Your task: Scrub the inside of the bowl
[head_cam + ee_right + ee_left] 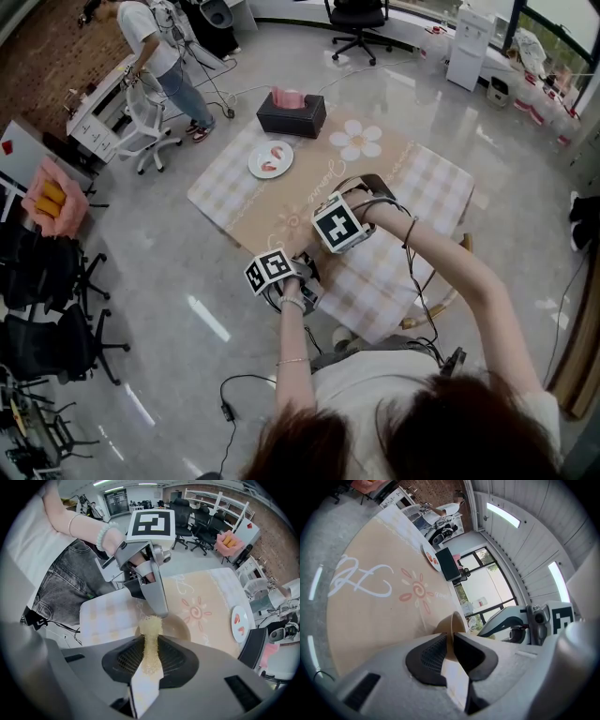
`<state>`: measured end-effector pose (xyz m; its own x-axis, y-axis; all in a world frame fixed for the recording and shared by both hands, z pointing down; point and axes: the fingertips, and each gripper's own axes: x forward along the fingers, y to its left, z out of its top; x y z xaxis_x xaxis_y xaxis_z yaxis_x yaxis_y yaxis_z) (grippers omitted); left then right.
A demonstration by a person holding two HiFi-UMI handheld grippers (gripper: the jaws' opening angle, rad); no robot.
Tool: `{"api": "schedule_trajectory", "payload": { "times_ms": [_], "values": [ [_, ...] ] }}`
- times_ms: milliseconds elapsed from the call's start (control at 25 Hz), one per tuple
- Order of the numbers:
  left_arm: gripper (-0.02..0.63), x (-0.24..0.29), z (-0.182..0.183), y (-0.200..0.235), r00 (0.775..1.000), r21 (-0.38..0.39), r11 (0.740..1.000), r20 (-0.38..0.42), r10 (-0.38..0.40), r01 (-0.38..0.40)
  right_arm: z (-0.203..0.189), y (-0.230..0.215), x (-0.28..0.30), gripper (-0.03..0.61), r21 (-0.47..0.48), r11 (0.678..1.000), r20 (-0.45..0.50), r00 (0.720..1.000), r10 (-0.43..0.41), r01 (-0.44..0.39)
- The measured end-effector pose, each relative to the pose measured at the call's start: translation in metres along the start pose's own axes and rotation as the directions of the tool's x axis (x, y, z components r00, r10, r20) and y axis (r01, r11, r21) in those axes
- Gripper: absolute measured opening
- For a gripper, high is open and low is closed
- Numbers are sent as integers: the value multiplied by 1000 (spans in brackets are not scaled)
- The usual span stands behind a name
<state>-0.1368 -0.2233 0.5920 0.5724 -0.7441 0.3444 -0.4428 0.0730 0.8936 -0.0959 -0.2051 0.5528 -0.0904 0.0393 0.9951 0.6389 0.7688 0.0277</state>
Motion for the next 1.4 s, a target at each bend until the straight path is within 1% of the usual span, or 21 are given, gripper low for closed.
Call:
{"api": "schedule_trajectory", "payload": {
  "times_ms": [440,600,800,1400],
  "values": [
    [52,-4,6,3,999,-39,999,31,-26,27,5,-13,5,78,-14,1000,37,999,-9,9],
    [52,-5,5,1,999,-43,999,28,-30,32,1,-17,5,78,-12,1000,22,1000,-22,22],
    [52,-4,2,3,999,-48,998,17,-36,36,4,-23,3,78,-33,999,40,999,-27,28],
    [52,-3,-2,0,999,-43,998,-4,-44,44,4,-43,-6,78,-144,986,-30,996,-89,84]
  ]
}}
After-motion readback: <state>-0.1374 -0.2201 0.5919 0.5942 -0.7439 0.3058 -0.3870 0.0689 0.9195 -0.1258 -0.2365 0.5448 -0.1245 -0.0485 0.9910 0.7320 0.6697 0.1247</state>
